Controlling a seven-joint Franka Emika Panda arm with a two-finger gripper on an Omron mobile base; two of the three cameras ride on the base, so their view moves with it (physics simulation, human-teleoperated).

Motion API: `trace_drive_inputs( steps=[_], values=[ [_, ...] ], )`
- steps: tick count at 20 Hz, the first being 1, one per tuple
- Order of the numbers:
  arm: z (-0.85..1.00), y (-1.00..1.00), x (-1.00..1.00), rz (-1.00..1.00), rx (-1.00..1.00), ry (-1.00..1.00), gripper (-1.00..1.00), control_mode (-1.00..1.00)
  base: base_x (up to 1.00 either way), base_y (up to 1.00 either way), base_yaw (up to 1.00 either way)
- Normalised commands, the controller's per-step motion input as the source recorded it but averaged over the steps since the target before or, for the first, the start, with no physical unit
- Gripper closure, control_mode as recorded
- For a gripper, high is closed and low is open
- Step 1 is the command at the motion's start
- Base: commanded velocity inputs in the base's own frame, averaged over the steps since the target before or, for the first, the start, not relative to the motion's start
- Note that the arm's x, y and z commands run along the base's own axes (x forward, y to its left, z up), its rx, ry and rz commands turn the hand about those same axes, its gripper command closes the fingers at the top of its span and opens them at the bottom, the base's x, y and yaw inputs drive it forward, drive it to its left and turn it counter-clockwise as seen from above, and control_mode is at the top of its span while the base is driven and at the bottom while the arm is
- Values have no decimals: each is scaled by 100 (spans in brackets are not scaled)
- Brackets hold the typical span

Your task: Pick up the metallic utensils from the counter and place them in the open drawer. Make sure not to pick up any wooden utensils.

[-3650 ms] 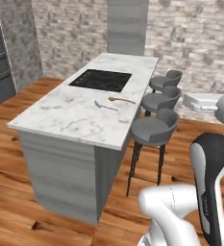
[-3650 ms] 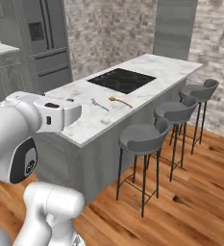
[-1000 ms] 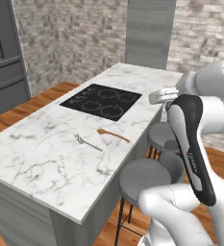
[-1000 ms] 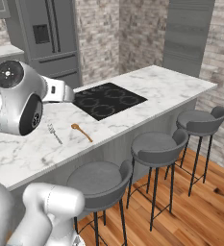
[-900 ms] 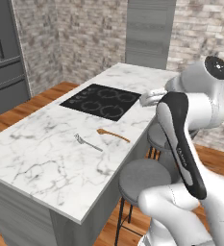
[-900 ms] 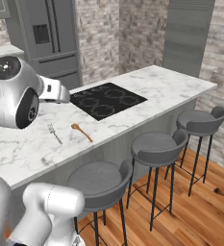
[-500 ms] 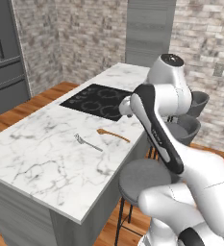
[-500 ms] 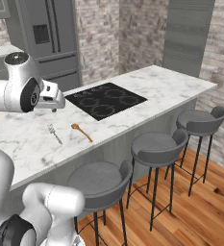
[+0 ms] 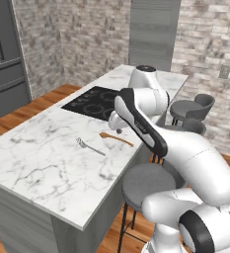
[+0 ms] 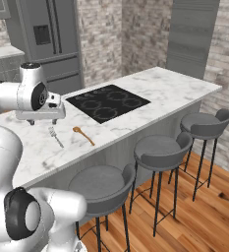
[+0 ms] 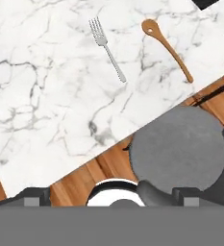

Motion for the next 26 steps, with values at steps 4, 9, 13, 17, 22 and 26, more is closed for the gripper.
trace_drive_inputs(
  steps=[4, 9, 13, 17, 22, 26],
  values=[
    [-70, 42, 49, 5, 0, 13, -100, -100, 0, 0, 0],
    [-66, 36, 57, 4, 0, 12, -100, -100, 0, 0, 0],
    [-41, 16, 59, 4, 0, 6, -100, -100, 0, 0, 0],
    [-41, 16, 66, 4, 0, 7, -100, -100, 0, 0, 0],
    [-51, 24, 49, 2, -1, 4, -100, -100, 0, 0, 0],
    [-47, 41, 51, 0, -1, 0, -100, -100, 0, 0, 0]
  ],
)
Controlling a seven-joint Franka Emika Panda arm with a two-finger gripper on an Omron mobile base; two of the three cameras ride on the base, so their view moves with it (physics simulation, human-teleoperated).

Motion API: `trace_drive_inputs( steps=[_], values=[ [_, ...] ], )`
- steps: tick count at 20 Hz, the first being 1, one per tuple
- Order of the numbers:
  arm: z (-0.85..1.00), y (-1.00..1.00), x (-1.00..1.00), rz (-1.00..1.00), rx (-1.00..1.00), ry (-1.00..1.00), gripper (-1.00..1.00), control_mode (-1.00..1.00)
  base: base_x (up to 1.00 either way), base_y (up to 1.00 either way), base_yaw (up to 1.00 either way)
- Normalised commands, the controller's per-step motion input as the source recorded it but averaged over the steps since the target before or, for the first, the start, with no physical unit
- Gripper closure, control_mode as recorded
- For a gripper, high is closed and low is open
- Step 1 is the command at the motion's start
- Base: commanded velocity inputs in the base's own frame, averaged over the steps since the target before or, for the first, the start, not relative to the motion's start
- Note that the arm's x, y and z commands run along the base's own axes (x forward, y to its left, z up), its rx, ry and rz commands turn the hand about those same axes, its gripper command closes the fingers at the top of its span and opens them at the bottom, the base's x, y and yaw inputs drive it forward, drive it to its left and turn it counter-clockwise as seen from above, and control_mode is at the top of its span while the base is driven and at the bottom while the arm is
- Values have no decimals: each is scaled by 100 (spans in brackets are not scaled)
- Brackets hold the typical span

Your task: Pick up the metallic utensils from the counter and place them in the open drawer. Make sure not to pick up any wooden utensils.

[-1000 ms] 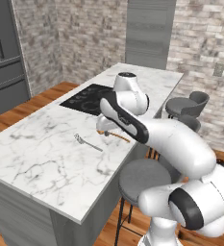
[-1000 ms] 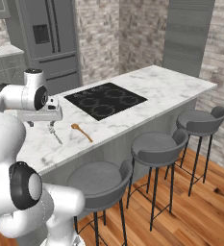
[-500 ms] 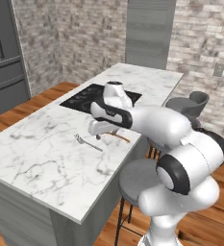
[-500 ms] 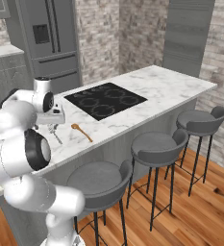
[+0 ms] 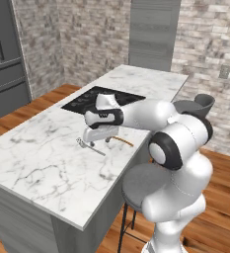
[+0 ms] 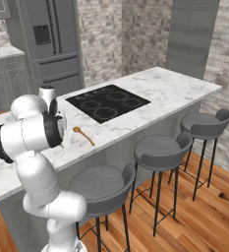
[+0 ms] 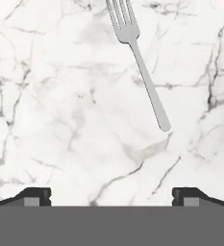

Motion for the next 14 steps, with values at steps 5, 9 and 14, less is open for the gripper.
trace_drive_inputs(
  steps=[5, 9, 14],
  values=[
    [-38, 10, 41, 0, -1, 0, -100, -100, 0, 0, 0],
    [-33, 0, 44, 0, 0, 0, -100, -100, 0, 0, 0],
    [-31, 14, 37, 0, 0, 0, -100, -100, 0, 0, 0]
  ],
)
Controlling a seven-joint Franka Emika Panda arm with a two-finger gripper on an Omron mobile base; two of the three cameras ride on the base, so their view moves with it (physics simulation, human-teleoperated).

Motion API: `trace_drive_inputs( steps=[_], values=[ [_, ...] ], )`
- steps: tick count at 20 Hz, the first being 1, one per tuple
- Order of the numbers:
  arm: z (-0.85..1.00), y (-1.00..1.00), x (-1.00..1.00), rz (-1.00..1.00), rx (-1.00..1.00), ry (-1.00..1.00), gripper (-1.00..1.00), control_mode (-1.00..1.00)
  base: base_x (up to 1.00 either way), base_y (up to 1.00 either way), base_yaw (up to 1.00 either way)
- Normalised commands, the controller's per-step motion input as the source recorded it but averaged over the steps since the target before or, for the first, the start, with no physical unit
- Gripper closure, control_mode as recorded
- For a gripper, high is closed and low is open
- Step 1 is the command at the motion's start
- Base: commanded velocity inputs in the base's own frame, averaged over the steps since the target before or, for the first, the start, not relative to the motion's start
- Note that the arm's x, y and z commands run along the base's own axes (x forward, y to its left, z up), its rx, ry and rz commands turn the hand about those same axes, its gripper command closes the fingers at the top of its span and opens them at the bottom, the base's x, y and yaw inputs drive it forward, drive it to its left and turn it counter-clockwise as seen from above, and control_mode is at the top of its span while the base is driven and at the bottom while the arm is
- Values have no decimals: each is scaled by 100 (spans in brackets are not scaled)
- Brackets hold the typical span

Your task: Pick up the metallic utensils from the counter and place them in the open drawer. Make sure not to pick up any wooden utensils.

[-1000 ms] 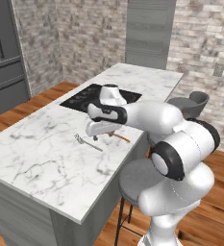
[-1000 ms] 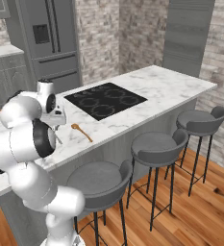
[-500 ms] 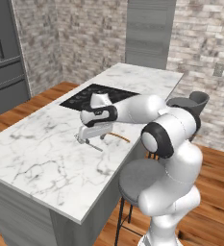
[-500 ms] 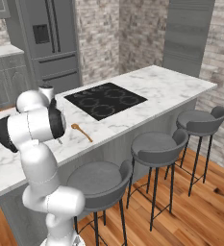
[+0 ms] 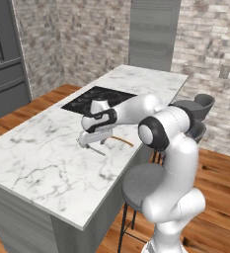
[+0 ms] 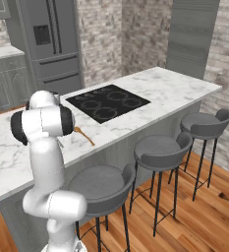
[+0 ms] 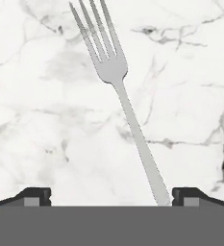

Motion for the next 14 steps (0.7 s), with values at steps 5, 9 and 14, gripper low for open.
trace_drive_inputs(
  steps=[5, 9, 14],
  values=[
    [-28, 19, 37, 0, -1, 0, -100, -100, 0, 0, 0],
    [-28, 6, 34, 0, 0, 0, -100, -100, 0, 0, 0],
    [-28, 0, 26, 0, 0, 0, -100, -100, 0, 0, 0]
  ],
)
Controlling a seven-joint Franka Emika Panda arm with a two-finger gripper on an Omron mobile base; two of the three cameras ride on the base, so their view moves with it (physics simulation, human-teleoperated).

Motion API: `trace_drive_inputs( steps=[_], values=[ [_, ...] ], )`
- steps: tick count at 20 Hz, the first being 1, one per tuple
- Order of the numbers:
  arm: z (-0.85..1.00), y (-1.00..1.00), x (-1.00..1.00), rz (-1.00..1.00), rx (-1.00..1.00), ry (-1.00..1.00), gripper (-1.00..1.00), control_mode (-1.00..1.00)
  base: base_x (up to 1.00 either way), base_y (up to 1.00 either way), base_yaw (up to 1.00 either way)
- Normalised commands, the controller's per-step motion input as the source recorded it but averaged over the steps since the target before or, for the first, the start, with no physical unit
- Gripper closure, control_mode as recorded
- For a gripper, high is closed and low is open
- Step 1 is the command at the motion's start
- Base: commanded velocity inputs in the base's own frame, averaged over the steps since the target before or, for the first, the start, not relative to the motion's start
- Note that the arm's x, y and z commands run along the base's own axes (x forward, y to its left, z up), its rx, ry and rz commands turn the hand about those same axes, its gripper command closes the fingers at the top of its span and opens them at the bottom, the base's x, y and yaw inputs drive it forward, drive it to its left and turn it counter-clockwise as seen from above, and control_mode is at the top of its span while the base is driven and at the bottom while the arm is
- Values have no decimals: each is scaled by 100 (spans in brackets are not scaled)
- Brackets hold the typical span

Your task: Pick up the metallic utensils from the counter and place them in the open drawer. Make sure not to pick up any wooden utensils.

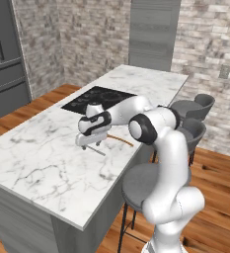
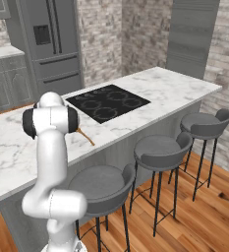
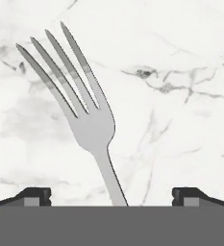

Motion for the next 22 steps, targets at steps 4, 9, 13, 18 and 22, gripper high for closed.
trace_drive_inputs(
  steps=[4, 9, 13, 18, 22],
  values=[
    [-22, 0, 8, 0, 0, 0, -100, -100, 0, 0, 0],
    [-22, 0, 4, 0, 0, 0, -100, -100, 0, 0, 0],
    [-25, 0, 0, 0, 0, 0, -100, -100, 0, 0, 0],
    [-43, 11, 0, 0, 0, 0, -100, -100, 0, 0, 0],
    [-73, 6, 0, 0, 0, 0, -100, -100, 0, 0, 0]
  ],
)
